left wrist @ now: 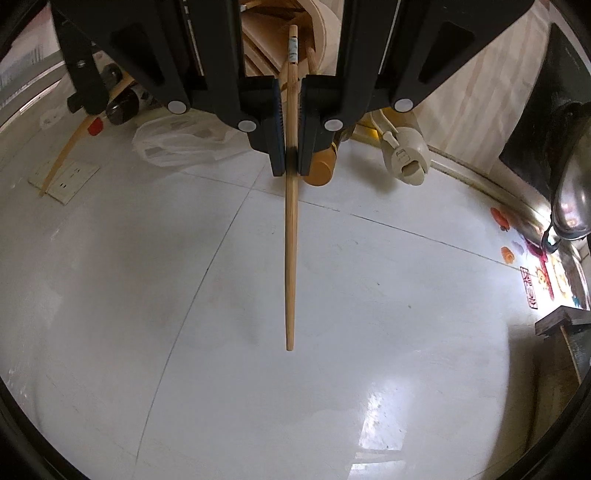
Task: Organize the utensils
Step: 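Lower both chopsticks into the cream holder and open both tools, then move both open tools down to the remaining chopsticks on the mat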
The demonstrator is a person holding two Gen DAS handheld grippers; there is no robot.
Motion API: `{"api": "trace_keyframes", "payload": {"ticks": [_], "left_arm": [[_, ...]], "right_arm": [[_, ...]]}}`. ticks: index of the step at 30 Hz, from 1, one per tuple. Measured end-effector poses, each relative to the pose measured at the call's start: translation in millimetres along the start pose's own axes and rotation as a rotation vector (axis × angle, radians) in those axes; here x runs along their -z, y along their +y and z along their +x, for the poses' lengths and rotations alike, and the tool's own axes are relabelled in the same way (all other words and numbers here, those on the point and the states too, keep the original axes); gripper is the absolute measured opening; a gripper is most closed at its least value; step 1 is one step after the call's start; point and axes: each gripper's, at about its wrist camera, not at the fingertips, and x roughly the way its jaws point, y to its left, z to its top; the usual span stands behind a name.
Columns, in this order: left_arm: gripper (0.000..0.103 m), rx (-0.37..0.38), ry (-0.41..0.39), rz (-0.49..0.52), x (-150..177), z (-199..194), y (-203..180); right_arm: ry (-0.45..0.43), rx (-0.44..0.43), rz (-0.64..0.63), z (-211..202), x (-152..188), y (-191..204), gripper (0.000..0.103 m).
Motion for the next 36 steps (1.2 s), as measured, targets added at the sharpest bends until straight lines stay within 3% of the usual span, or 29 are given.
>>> {"api": "trace_keyframes", "payload": {"ticks": [18,27,29,31,32,36], "left_arm": [[0.005,0.081,0.002,0.092,-1,23,-11],[0.012,0.106,0.001,0.094,-7,-5,-8],[0.029,0.101,-0.009,0.082,-7,-14,-4],[0.082,0.065,-0.035,0.073,-9,-27,2],[0.089,0.049,-0.053,0.071,-10,-33,5],[0.099,-0.047,-0.091,0.099,-9,-57,12]], "right_arm": [[-0.043,-0.005,-0.135,1,-3,16,0.007],[-0.003,-0.041,-0.144,-9,0,23,0.008],[-0.004,-0.043,-0.144,-16,-1,25,0.017],[-0.012,-0.05,-0.143,-23,-3,25,0.037],[-0.01,-0.052,-0.144,-26,-4,25,0.04],[-0.011,-0.048,-0.129,-41,-11,22,0.061]]}}
